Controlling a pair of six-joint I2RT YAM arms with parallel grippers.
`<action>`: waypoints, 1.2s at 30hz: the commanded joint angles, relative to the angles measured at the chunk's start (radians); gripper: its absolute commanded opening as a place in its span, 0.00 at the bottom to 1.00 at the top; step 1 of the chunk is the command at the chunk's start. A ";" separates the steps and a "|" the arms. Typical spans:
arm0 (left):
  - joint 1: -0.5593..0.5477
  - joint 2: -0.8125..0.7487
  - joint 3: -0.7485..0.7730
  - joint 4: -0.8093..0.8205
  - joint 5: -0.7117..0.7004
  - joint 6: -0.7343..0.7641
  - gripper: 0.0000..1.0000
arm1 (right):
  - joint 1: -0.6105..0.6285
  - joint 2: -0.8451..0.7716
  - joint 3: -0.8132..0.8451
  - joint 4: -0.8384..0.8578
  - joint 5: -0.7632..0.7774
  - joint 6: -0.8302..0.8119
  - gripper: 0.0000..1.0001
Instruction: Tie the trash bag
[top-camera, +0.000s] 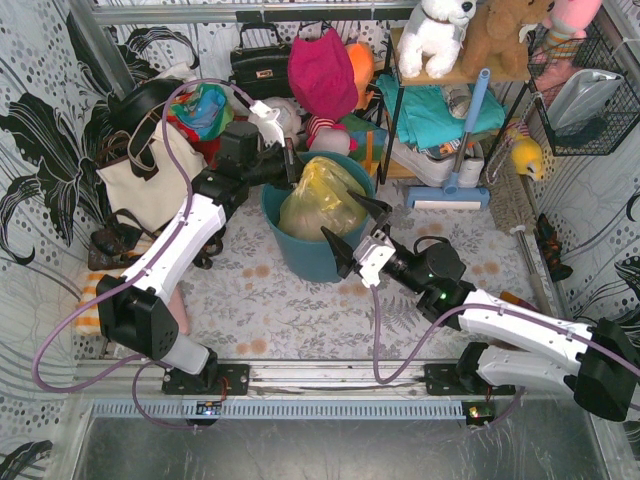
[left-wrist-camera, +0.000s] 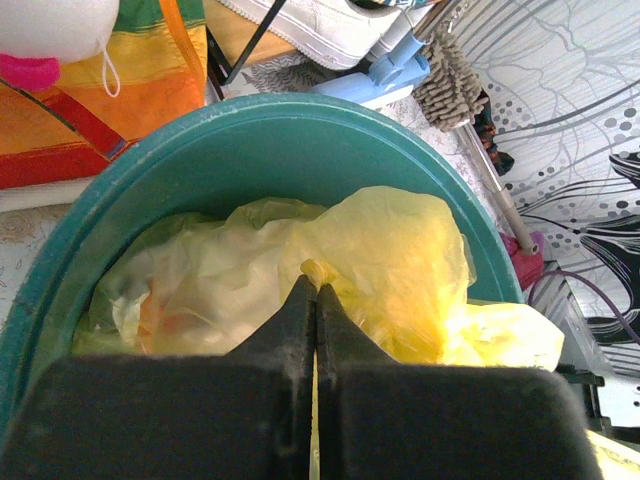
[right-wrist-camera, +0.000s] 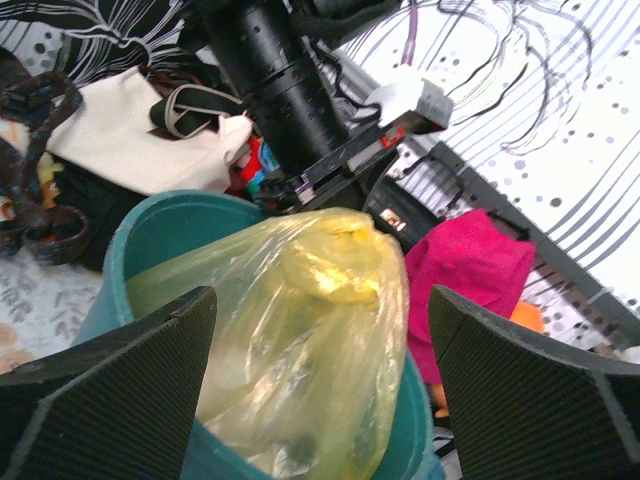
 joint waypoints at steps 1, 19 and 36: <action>0.002 -0.025 0.022 0.008 0.047 0.018 0.00 | 0.001 0.042 0.047 0.129 -0.023 -0.043 0.82; 0.000 -0.077 -0.050 0.061 0.075 -0.019 0.00 | 0.001 0.238 0.070 0.437 -0.003 0.057 0.25; 0.001 -0.066 0.097 0.208 -0.233 0.001 0.00 | 0.001 -0.063 0.179 -0.214 -0.264 0.586 0.00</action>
